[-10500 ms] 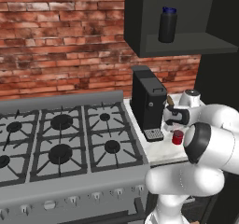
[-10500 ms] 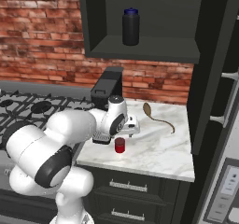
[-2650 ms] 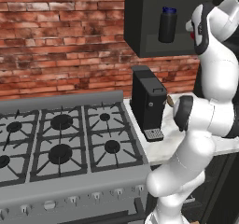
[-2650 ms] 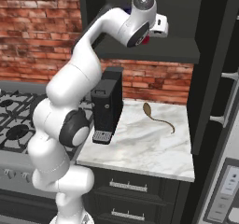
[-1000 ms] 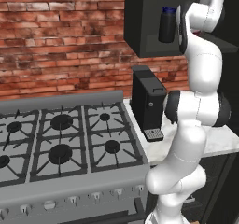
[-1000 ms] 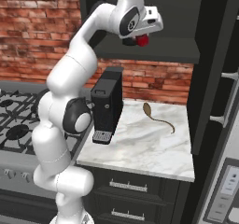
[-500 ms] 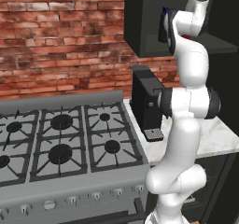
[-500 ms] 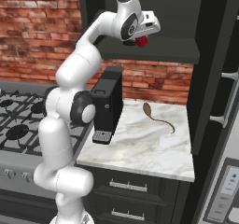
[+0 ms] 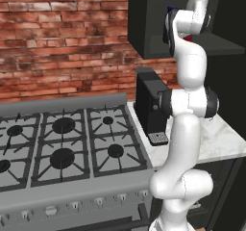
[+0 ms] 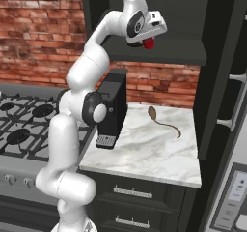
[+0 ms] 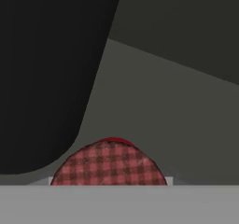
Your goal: Pick the yogurt and jam from the counter and place them in the cabinets closest to them.
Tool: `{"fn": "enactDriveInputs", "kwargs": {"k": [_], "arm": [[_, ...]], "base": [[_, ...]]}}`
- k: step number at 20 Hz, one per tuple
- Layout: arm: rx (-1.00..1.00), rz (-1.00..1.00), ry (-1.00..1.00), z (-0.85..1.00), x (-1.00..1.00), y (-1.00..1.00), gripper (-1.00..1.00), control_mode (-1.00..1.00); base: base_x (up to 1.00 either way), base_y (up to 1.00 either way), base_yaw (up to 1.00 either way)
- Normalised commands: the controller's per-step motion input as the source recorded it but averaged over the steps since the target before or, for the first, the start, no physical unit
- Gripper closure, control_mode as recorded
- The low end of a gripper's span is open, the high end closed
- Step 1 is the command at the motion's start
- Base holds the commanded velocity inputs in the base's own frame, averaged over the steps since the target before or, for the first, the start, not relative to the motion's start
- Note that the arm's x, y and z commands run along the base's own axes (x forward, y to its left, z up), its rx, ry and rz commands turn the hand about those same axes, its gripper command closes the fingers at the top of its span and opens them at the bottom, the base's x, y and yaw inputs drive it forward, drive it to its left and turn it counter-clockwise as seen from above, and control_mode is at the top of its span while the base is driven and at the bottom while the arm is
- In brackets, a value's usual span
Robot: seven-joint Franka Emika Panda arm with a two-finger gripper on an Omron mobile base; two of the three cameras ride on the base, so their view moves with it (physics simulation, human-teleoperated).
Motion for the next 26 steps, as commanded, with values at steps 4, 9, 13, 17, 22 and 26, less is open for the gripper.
{"fn": "enactDriveInputs", "kwargs": {"k": [4, 9, 13, 17, 22, 26], "arm": [[0.00, 0.00, 0.06, 0.00, 0.18, -0.01, -1.00, -1.00], [0.00, 0.00, 0.00, 0.01, 0.00, -0.03, -1.00, -1.00], [0.05, 0.00, 0.02, 0.09, 0.00, -0.09, -1.00, -1.00], [0.10, 0.00, 0.04, 0.22, -0.09, -0.11, -1.00, -1.00], [0.12, 0.03, 0.00, 0.24, -0.38, -0.06, -1.00, -1.00], [0.12, 0.04, -0.02, 0.21, -0.57, 0.00, -1.00, -1.00]], "base": [[0.00, 0.00, 0.00], [0.00, 0.00, 0.00], [0.00, 0.00, 0.00], [0.00, 0.00, 0.00], [0.00, 0.00, 0.00], [0.00, 0.00, 0.00]]}}
